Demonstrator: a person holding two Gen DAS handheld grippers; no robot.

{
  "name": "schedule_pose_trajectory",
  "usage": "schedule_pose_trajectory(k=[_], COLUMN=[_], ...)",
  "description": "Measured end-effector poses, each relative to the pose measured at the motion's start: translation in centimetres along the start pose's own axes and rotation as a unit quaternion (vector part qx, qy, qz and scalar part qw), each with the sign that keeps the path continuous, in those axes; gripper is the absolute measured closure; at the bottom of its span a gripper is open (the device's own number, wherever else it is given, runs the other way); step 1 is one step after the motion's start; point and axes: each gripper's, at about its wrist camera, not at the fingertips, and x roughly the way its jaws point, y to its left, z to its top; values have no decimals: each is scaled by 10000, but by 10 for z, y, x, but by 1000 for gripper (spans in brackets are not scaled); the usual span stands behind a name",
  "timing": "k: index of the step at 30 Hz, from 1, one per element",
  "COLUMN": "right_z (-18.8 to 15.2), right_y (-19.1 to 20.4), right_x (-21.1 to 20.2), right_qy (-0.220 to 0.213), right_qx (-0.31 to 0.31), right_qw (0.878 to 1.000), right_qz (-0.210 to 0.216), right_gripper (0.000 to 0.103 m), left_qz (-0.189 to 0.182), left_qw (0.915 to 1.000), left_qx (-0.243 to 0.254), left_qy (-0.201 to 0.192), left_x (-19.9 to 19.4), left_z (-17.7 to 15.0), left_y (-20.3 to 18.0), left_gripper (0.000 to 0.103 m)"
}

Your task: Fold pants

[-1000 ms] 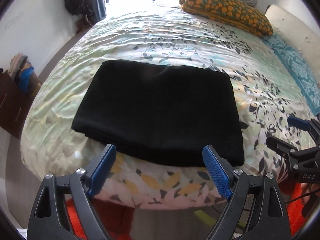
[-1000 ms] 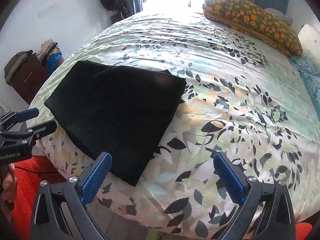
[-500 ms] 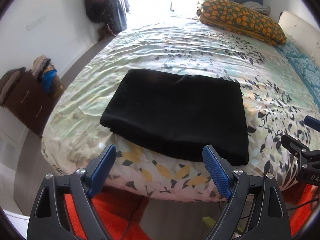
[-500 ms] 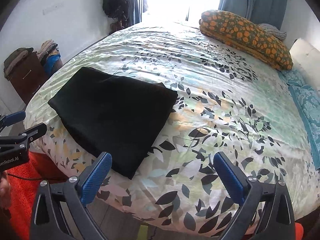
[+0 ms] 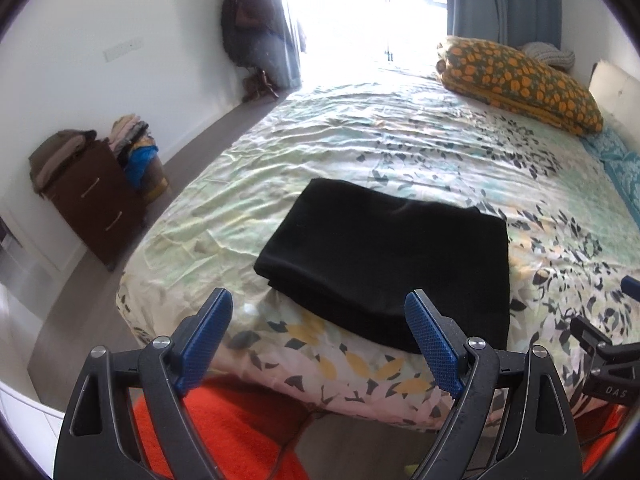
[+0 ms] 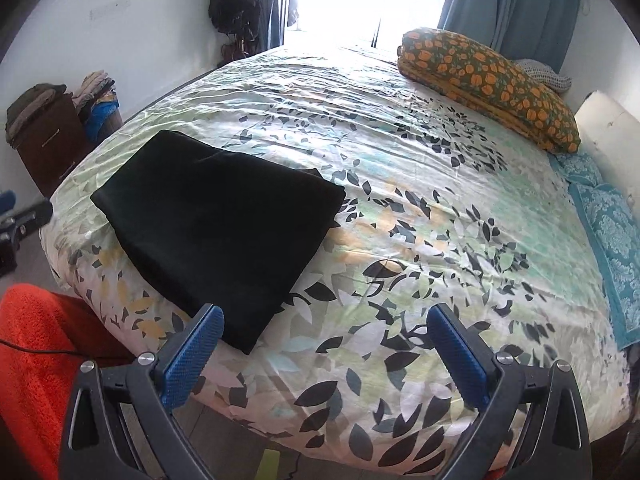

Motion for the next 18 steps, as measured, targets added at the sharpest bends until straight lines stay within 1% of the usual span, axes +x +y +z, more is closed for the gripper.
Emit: schedule_pose_trajectory(k=[3, 8, 10, 11, 12, 15, 18], right_z=[3, 10, 13, 14, 16, 19, 11], right_y=[-6, -24, -33, -38, -44, -57, -59], right_x=[-5, -15, -26, -32, -38, -57, -72], right_qy=[-67, -85, -181, -200, -201, -105, -27], right_qx=[-284, -804, -958, -937, -846, -263, 561], right_qw=[9994, 9955, 9935, 9937, 9947, 9994, 9978], right_qz=[-208, -489, -579, -586, -548, -185, 341], right_gripper=[2, 2, 2, 2, 2, 2, 2], left_qz=[9, 163, 166, 102, 27, -86, -178], left_qw=[10000, 9988, 9989, 9991, 9992, 9991, 9993], left_qx=[-84, 460, 447, 421, 396, 392, 337], left_qy=[-49, 54, 31, -25, -74, -126, 25], left_x=[-5, -17, -27, -33, -39, -52, -57], left_z=[9, 21, 23, 24, 24, 23, 16], left_y=[9, 7, 10, 11, 12, 10, 4], left_gripper=[13, 13, 13, 13, 13, 13, 13])
